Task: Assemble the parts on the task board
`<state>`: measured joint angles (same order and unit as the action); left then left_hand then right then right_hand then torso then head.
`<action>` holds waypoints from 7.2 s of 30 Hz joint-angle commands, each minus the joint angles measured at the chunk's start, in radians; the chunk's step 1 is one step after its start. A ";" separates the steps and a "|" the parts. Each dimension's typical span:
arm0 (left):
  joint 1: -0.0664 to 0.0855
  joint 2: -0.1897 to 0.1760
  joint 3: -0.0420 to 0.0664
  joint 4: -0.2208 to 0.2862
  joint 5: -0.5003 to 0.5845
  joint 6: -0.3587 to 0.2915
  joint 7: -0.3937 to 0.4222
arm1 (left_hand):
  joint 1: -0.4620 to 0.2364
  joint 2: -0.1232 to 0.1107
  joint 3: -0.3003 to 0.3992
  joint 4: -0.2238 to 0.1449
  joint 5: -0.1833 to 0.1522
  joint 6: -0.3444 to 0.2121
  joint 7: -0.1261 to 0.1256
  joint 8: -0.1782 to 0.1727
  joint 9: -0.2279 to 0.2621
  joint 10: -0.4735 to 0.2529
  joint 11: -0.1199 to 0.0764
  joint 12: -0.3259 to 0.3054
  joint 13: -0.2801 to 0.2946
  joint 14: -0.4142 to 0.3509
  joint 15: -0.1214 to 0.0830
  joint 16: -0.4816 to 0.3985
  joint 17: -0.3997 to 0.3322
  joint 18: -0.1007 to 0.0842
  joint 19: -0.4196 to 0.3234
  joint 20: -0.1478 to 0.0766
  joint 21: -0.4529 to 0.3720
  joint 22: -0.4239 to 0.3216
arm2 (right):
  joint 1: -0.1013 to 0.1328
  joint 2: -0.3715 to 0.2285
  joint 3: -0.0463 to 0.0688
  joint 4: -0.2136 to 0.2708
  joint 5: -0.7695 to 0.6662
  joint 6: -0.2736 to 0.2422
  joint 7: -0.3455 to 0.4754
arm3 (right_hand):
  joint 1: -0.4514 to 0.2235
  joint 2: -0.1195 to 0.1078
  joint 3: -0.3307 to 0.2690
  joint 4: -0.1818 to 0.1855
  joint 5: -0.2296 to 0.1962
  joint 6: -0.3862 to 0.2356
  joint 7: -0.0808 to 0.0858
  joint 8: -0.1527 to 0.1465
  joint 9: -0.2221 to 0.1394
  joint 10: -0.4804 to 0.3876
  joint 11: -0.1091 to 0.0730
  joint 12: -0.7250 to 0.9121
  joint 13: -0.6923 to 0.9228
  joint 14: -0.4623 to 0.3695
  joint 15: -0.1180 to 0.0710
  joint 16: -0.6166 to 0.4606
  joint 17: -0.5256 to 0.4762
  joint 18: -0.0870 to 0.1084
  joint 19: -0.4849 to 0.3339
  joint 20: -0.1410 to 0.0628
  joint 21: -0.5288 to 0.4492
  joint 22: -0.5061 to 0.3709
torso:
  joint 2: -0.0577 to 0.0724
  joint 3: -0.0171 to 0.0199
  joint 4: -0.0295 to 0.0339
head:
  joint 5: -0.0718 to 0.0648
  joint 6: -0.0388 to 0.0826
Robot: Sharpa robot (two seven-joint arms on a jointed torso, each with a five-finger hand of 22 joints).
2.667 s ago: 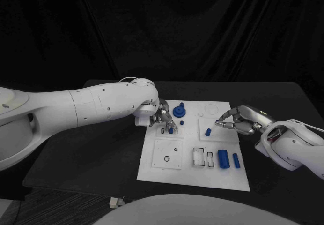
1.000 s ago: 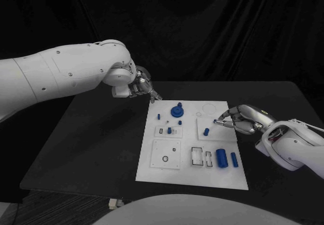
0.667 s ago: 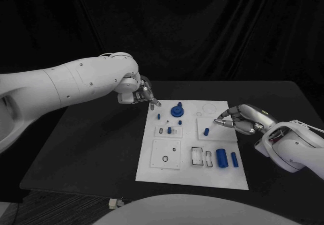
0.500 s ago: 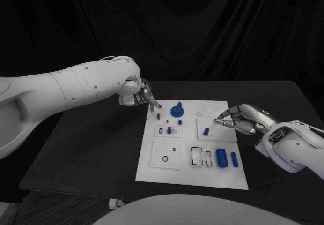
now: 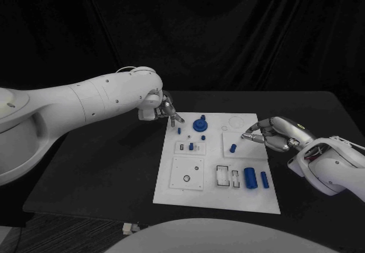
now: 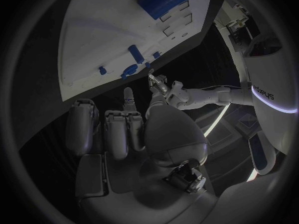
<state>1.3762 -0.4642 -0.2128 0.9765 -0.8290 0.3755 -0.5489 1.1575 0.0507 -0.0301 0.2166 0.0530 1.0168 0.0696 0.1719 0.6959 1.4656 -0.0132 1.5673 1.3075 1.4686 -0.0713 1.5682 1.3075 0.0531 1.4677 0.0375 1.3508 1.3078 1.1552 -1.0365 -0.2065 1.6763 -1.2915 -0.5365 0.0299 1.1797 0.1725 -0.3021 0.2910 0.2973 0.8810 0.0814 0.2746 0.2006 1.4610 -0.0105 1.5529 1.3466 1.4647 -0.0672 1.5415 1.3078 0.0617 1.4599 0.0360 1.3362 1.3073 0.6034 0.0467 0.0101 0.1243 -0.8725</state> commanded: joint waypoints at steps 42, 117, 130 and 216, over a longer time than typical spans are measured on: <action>-0.029 0.030 0.001 -0.023 -0.069 0.000 0.000 | 0.015 0.002 -0.001 -0.047 0.020 -0.023 -0.020 0.096 0.198 0.105 -0.011 0.004 0.263 0.102 -0.006 0.003 0.263 -0.005 0.030 -0.004 -0.028 0.200 | -0.002 0.014 0.000 -0.012 -0.002 -0.002 -0.001 | -0.006 0.003 -0.005 -0.001 0.009 0.004 0.002 0.003 0.001 0.097 -0.002 -0.001 0.196 0.096 -0.007 0.000 0.221 -0.012 0.030 0.000 -0.003 0.200 | -0.001 0.0007 0.0001 | -0.002 0.000; -0.049 0.004 0.001 0.017 -0.069 -0.066 0.009 | 0.048 -0.093 0.490 -0.310 0.334 -0.031 -0.020 0.101 0.328 0.105 -0.015 0.004 0.263 0.102 -0.011 0.003 0.263 -0.001 0.025 -0.011 -0.060 0.193 | -0.002 0.022 0.000 -0.027 -0.002 0.009 -0.002 | 0.002 0.004 -0.006 -0.001 0.013 0.003 0.004 0.000 0.000 0.077 0.001 -0.028 0.156 0.080 -0.004 -0.044 0.159 0.001 0.005 0.002 -0.068 0.181 | 0.000 0.0008 0.0001 | 0.006 0.000; 0.004 -0.094 0.001 0.205 -0.069 -0.154 -0.015 | 0.029 -0.098 0.547 -0.332 0.326 -0.040 -0.013 0.117 0.352 0.105 -0.011 0.004 0.263 0.102 -0.010 0.003 0.263 0.003 0.021 -0.009 -0.080 0.188 | -0.002 0.016 0.000 -0.023 -0.002 0.004 -0.004 | 0.002 0.005 -0.008 -0.001 0.012 0.003 0.004 0.000 -0.001 0.072 0.001 -0.034 0.148 0.076 -0.004 -0.053 0.147 0.003 -0.001 0.003 -0.080 0.178 | -0.002 0.0008 0.0011 | 0.002 0.000; -0.072 -0.197 -0.001 0.439 -0.112 -0.217 -0.021 | 0.013 -0.091 0.574 -0.337 0.307 -0.055 -0.011 0.128 0.369 0.105 -0.009 0.004 0.263 0.102 -0.007 0.003 0.263 0.009 0.008 -0.006 -0.117 0.180 | -0.002 0.016 0.000 -0.010 -0.001 -0.002 -0.006 | 0.003 0.004 -0.010 -0.001 0.011 0.003 0.004 0.000 -0.001 0.065 0.001 -0.044 0.135 0.070 -0.004 -0.067 0.129 0.007 -0.008 0.004 -0.096 0.173 | 0.000 0.0007 -0.0001 | 0.010 0.000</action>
<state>1.3064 -0.6617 -0.2141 1.4147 -0.9315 0.1512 -0.5733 1.1731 -0.0492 0.4281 -0.0123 0.3570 0.9622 0.0655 0.2942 1.0632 1.4665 -0.0266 1.5673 1.3075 1.4652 -0.0822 1.5681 1.3074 0.0534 1.4675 0.0303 1.2385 1.3074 1.1550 -1.0200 -0.2066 1.6635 -1.2913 -0.5314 0.0291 1.1798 0.1723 -0.3075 0.2911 0.3051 0.8806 0.0811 0.2746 0.2007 1.4609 -0.0103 1.5148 1.3644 1.4645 -0.0670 1.4795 1.3075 0.0620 1.4562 0.0396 1.2440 1.3073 0.6029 0.0475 0.0101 0.1333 -0.8725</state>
